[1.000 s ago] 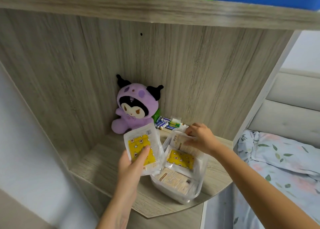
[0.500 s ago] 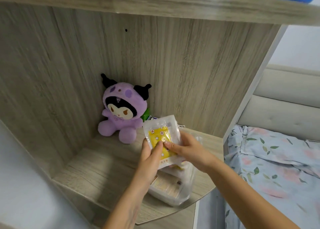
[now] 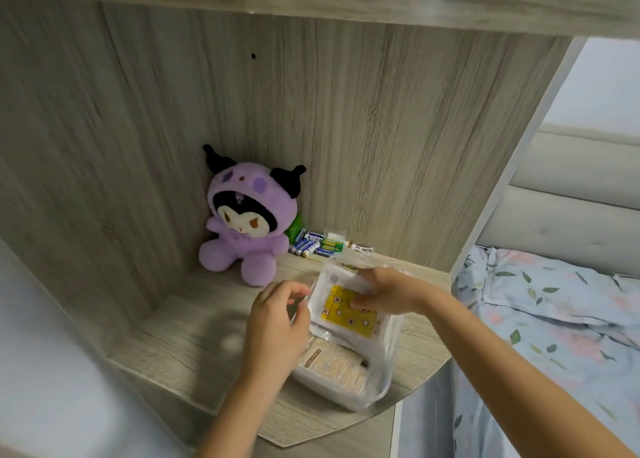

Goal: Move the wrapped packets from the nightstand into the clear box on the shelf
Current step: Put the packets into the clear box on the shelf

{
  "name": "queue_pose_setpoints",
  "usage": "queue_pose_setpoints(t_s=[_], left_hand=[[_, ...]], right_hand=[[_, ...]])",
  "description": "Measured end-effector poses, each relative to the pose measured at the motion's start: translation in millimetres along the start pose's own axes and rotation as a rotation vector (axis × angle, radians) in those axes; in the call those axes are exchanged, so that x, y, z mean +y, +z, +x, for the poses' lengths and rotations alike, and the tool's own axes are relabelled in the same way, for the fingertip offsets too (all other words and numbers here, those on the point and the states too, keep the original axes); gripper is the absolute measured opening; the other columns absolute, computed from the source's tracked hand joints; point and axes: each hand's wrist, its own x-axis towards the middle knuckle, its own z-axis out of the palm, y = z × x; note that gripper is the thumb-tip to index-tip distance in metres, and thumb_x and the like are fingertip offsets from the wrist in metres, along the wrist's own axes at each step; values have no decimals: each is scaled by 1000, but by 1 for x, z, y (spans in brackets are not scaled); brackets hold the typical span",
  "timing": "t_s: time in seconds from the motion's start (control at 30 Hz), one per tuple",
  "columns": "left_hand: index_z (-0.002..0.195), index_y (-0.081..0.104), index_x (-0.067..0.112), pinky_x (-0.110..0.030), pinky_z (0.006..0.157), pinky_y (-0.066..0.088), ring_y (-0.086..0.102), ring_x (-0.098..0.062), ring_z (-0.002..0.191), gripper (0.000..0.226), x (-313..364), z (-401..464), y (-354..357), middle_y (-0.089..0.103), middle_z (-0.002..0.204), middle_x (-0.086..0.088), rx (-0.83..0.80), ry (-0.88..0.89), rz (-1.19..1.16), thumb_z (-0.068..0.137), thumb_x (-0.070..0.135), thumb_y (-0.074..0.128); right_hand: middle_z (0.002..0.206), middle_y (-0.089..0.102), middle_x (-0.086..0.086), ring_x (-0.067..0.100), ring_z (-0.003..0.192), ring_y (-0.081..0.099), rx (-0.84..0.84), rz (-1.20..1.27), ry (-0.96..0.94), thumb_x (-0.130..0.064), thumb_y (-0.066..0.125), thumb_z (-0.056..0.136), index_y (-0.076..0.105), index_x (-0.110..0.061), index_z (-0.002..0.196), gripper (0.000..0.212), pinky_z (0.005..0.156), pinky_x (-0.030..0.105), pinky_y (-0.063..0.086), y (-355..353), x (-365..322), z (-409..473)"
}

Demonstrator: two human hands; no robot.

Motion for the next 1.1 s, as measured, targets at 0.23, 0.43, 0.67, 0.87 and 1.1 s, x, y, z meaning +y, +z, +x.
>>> queue_pose_setpoints(t_s=[0.23,0.43,0.67,0.87,1.1], left_hand=[[107,60,28,-21,73,46,59,-11,87,19,-26,-1,2,58,99,11,-132,-188,-11,90,19,59],[120,60,21,-10,68,40,53,-3,91,27,-28,-5,9,58,115,3,-188,-227,16,100,29,42],[120,58,19,-7,61,38,52,-3,93,27,-27,-4,11,59,114,4,-208,-254,12,101,27,41],[117,60,18,-13,68,41,55,-9,101,25,-28,-3,11,62,115,2,-212,-261,-22,99,22,44],[105,66,17,-32,81,47,61,-23,97,17,-27,0,3,64,110,-5,-109,-116,119,91,19,57]], right_hand=[[125,60,1,20,118,56,-199,201,-10,-36,66,88,56,-15,125,44,103,34,45,-1,-17,-20],[130,57,6,23,116,55,-278,-139,-27,-49,51,93,49,-13,134,54,101,34,46,21,-39,-36],[124,61,6,24,110,59,-111,-155,-26,-48,62,87,59,-12,124,52,93,34,52,34,-33,-36],[132,58,-6,12,116,57,102,101,-111,-38,67,86,52,-20,135,55,97,24,49,34,-24,-64],[99,70,-10,4,89,66,650,393,122,-13,64,89,69,-18,107,19,82,20,55,39,15,-124]])
